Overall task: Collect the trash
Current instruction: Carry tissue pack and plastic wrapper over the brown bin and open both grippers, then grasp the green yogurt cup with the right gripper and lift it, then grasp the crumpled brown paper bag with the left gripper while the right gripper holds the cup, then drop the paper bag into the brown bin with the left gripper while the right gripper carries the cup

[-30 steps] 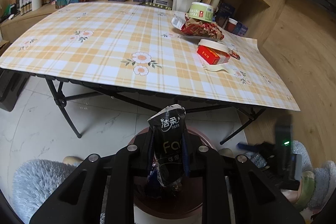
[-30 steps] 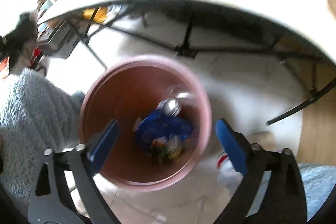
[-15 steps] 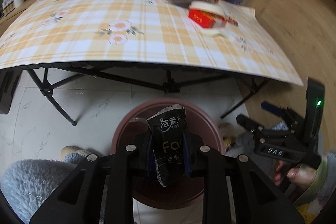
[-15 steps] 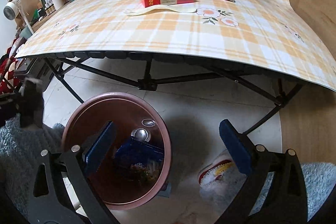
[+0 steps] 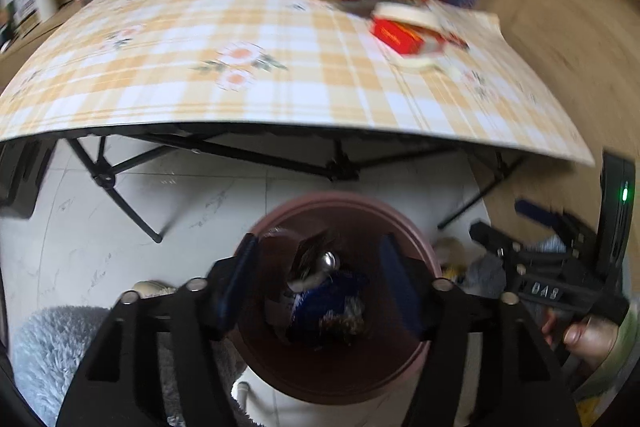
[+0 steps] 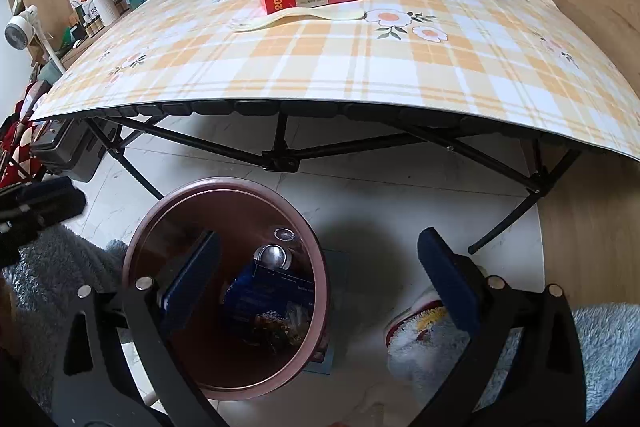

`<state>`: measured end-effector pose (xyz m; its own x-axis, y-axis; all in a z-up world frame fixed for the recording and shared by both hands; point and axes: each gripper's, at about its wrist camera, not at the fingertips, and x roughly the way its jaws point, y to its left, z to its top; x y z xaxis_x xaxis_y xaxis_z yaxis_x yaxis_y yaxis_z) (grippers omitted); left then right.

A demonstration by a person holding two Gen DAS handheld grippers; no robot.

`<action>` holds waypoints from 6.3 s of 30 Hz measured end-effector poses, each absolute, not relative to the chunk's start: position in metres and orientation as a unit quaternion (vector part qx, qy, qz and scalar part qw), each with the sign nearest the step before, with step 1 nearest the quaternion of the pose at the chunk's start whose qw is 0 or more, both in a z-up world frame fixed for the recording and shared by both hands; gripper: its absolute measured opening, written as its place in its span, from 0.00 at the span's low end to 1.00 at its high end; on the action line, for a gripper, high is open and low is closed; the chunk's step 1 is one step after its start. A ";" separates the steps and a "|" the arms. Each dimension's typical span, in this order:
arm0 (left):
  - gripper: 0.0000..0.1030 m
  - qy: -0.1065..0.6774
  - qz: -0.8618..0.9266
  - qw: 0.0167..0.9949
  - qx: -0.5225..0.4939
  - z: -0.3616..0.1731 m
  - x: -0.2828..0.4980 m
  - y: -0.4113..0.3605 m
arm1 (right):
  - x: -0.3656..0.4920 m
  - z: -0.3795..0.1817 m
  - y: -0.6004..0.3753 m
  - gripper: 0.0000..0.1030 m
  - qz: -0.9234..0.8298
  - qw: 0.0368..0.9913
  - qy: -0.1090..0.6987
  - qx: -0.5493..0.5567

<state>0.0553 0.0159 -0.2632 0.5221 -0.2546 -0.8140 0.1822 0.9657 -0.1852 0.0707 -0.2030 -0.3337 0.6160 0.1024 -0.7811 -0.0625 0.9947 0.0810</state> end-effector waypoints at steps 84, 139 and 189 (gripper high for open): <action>0.94 0.384 -0.183 0.903 -0.060 -0.144 0.290 -0.015 | 0.329 -0.133 -0.264 0.76 0.093 0.945 0.293 0.108; 0.54 0.394 -0.181 0.899 -0.060 -0.109 0.217 0.005 | 0.170 -0.125 -0.280 0.76 0.072 0.958 0.260 0.095; 0.79 0.538 -0.174 0.824 -0.019 -0.282 0.071 0.009 | 0.081 -0.184 -0.226 0.76 0.117 0.936 0.328 0.044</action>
